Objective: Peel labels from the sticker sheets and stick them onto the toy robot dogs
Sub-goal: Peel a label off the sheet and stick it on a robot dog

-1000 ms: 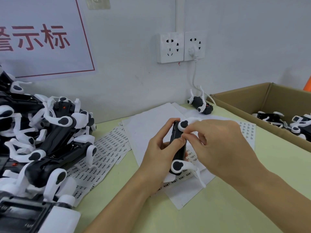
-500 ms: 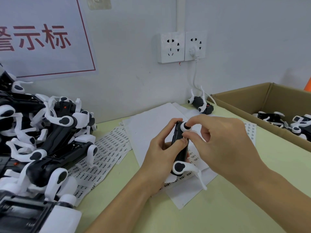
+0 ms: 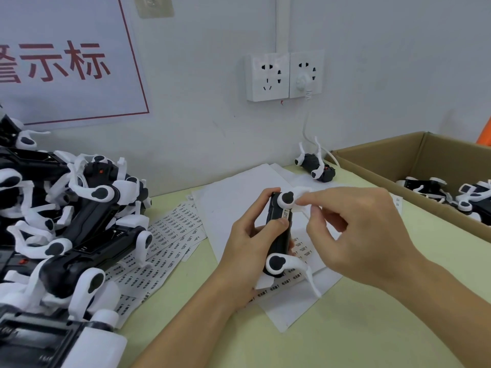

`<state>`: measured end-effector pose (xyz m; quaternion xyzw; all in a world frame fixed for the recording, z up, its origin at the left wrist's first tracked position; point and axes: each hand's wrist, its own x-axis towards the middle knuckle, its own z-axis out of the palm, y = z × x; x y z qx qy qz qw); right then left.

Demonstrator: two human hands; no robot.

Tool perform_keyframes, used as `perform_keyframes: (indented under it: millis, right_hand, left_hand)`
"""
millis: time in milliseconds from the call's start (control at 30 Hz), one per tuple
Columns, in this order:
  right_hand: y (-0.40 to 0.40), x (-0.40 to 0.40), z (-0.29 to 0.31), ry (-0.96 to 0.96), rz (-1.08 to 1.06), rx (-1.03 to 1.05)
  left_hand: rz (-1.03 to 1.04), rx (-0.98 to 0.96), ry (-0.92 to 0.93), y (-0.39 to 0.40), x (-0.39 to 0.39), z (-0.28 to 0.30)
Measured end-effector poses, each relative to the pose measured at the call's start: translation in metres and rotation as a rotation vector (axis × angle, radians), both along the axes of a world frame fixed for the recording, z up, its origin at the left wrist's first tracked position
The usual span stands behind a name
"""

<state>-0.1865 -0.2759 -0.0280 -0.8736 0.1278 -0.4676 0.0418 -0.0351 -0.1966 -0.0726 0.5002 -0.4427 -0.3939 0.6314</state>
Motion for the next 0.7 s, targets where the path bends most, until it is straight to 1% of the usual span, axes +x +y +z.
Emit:
perform_keyframes:
  millis: [100,300,433,600,700]
  right_hand:
    - [0.002,0.0,-0.001,0.023,0.048,0.017]
    - [0.002,0.001,-0.005,0.114,0.057,0.04]
    - [0.003,0.003,-0.006,0.116,0.074,0.055]
    - [-0.002,0.004,-0.01,0.086,0.157,0.206]
    - [-0.004,0.005,-0.012,0.049,0.225,0.261]
  left_hand:
    - [0.002,0.004,-0.001,0.0,0.001,-0.001]
    - [-0.028,-0.003,0.031,0.0,0.003,-0.002]
    - [-0.079,-0.023,0.061,0.0,0.005,-0.002]
    - [-0.141,-0.074,0.116,0.0,0.009,-0.004]
    - [-0.163,-0.089,0.141,0.0,0.01,-0.004]
